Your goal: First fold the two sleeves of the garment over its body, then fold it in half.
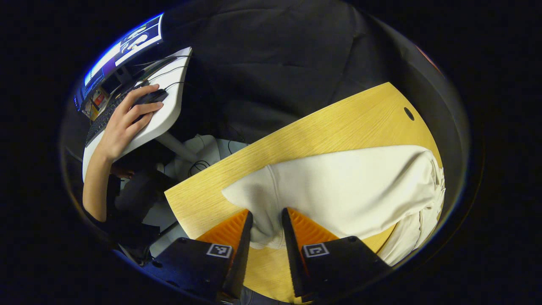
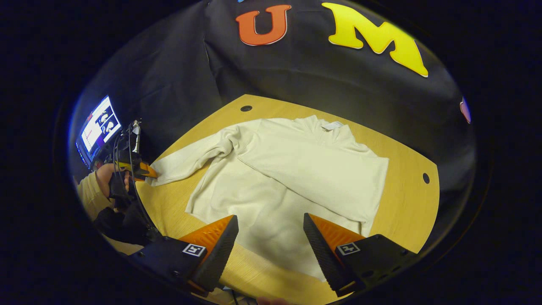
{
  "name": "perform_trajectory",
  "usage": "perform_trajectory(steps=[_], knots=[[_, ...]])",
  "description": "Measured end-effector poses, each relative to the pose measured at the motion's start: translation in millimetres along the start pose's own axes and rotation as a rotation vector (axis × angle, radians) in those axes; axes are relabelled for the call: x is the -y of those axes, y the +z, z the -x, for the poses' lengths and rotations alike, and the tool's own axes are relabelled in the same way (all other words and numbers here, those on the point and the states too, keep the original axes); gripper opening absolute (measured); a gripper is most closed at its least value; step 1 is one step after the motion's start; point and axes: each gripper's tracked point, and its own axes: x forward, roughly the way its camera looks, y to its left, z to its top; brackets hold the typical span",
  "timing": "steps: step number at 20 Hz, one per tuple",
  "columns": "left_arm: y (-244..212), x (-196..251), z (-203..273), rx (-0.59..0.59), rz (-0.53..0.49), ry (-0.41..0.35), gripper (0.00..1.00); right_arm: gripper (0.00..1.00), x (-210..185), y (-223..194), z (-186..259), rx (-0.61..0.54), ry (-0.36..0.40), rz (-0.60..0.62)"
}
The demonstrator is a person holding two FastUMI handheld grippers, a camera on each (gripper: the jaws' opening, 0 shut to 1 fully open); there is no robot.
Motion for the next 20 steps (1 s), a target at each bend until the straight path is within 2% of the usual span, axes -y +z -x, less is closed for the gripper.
perform_trajectory(steps=[1,2,7,11,12,13,18,19,20], knots=[[0,2,0,-0.003,-0.017,0.008,0.33,0.96,3,-2,2,0.002,0.0,-0.008],[0,3,1,-0.005,-0.029,0.016,0.26,0.96,5,-5,5,0.003,0.001,-0.017],[7,9,12,0.011,-0.064,0.044,0.11,0.96,28,-19,14,0.02,-0.014,-0.059],[27,32,43,0.063,-0.07,0.037,0.09,0.96,47,-34,20,0.026,-0.017,-0.11],[33,41,53,0.078,-0.078,0.034,0.16,0.96,51,-37,21,0.028,-0.016,-0.117],[42,51,63,0.098,-0.091,0.028,0.08,0.96,58,-39,23,0.033,-0.019,-0.122],[65,137,106,0.18,-0.2,-0.042,0.09,0.96,91,-56,32,0.043,-0.033,-0.146],[65,157,112,0.187,-0.218,-0.059,0.01,0.96,97,-60,33,0.042,-0.032,-0.163],[64,176,117,0.192,-0.237,-0.073,0.09,0.96,104,-64,35,0.041,-0.034,-0.183]])
